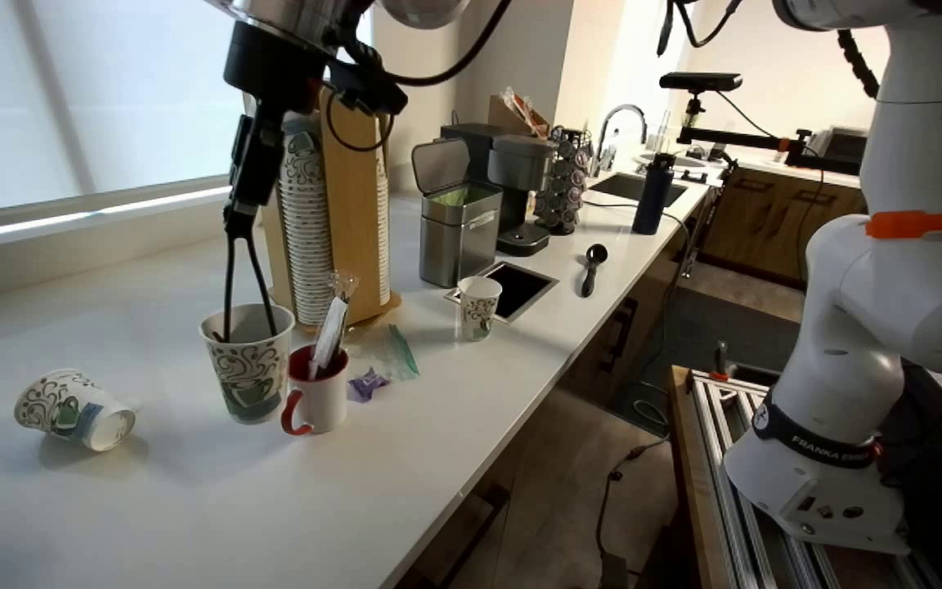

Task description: Use the tongs in the coffee cup to lift the cup and put it inside the cup on the right.

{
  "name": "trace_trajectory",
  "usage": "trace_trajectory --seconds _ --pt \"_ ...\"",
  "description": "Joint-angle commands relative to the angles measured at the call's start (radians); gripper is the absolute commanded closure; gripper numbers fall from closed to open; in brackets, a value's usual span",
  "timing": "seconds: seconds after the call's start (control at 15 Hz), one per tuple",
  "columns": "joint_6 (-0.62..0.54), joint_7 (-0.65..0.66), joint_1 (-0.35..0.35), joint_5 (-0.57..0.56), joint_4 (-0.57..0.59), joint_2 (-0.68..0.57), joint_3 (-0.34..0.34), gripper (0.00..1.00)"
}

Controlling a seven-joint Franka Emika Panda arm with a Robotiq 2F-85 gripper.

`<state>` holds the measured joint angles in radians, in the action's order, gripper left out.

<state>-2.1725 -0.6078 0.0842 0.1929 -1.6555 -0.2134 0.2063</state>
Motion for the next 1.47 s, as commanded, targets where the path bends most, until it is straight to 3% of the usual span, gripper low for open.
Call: trace_trajectory --seconds 0.0,0.33,0.73,1.07,1.4 --pt "-0.002 -0.052 -0.020 0.080 -0.158 0.100 -0.002 0.93" --pt "-0.018 -0.058 -0.008 0.060 -0.267 0.157 -0.023 0.93" --pt "-0.074 0.039 0.001 0.044 -0.466 0.293 -0.049 0.93" --pt "-0.283 0.236 -0.002 0.005 -0.665 0.443 -0.089 0.93" --pt "-0.287 0.542 -0.036 -0.106 -0.791 0.552 -0.100 0.93"
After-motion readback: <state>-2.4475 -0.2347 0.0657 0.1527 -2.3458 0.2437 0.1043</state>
